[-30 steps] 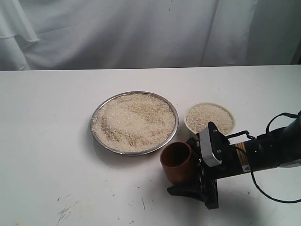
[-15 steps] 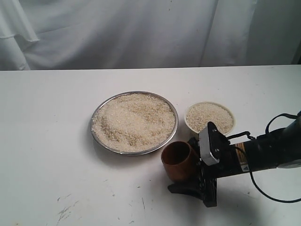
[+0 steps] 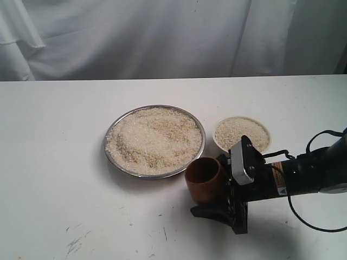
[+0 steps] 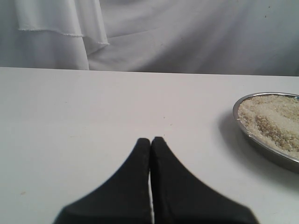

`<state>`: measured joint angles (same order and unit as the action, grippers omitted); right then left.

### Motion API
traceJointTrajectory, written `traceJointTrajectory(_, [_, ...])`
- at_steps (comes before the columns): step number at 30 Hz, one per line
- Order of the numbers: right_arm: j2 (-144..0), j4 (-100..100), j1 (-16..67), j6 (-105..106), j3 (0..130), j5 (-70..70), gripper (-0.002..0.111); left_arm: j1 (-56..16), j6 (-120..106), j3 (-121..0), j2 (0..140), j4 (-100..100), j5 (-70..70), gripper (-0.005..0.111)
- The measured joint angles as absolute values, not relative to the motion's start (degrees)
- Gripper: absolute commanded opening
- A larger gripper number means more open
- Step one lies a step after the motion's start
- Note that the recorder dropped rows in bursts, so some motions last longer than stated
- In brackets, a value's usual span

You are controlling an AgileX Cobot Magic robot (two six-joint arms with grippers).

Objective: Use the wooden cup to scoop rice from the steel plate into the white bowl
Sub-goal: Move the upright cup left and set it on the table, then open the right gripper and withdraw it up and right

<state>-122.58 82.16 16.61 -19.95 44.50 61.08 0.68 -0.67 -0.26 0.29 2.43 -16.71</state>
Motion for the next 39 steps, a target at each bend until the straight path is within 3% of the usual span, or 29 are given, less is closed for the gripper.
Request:
traceJointTrajectory(27, [-122.46, 74.34, 15.85, -25.63, 44.50, 64.36, 0.076, 0.68, -0.67, -0.26, 0.29, 2.43, -16.71, 0.000])
traceJointTrajectory(34, [-114.61, 77.05, 15.85, -28.20, 44.50, 64.15, 0.076, 0.68, -0.67, -0.26, 0.29, 2.43, -16.71, 0.000])
traceJointTrajectory(39, [-107.38, 78.14, 15.85, -32.15, 44.39, 63.88, 0.066, 0.68, -0.67, -0.26, 0.29, 2.43, -16.71, 0.000])
